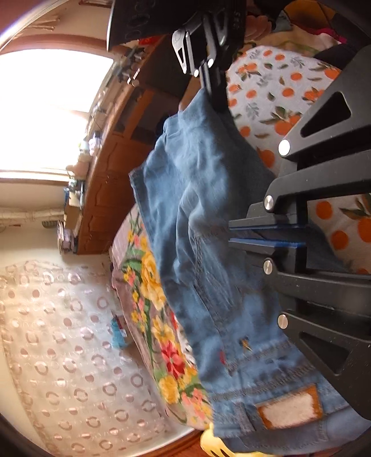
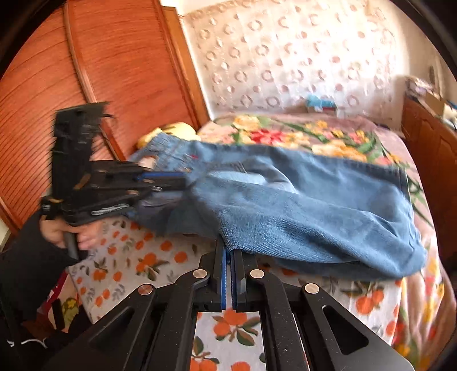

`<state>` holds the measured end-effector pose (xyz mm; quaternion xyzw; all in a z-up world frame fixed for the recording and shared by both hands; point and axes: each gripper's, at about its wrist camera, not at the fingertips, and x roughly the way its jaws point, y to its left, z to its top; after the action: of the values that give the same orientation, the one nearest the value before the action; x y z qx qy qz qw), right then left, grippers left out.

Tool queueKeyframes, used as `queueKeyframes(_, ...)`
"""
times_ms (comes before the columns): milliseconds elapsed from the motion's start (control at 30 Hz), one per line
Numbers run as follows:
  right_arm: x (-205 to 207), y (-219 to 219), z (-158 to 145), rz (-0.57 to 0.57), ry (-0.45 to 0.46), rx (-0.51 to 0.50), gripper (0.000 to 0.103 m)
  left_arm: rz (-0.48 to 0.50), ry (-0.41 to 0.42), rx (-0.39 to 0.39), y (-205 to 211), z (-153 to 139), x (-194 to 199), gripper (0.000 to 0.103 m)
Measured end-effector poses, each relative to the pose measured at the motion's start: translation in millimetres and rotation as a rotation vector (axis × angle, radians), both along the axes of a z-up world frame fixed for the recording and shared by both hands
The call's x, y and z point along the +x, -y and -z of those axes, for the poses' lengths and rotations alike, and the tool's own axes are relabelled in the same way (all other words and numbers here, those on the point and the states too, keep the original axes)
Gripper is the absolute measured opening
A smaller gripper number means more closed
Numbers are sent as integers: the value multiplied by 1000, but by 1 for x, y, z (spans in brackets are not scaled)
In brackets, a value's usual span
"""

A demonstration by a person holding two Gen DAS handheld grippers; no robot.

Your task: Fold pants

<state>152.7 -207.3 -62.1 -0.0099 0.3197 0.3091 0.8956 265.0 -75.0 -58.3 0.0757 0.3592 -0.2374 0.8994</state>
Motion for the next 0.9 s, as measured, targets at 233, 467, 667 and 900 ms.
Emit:
queueKeyframes(233,20,-14,21,21,-34,-24,7,-90,-59,-36,-48,21,-13,46)
queueKeyframes(467,5,-16,32,-1,-20,-81,28,-191,-51,-62,-83,24,-34,50)
queueKeyframes(667,10,-15,43,26,-10,-140,31,-255,-13,-61,-105,22,-55,50)
queueKeyframes(900,14,-34,51,-11,28,-155,31,-368,17,-35,-140,31,-77,50)
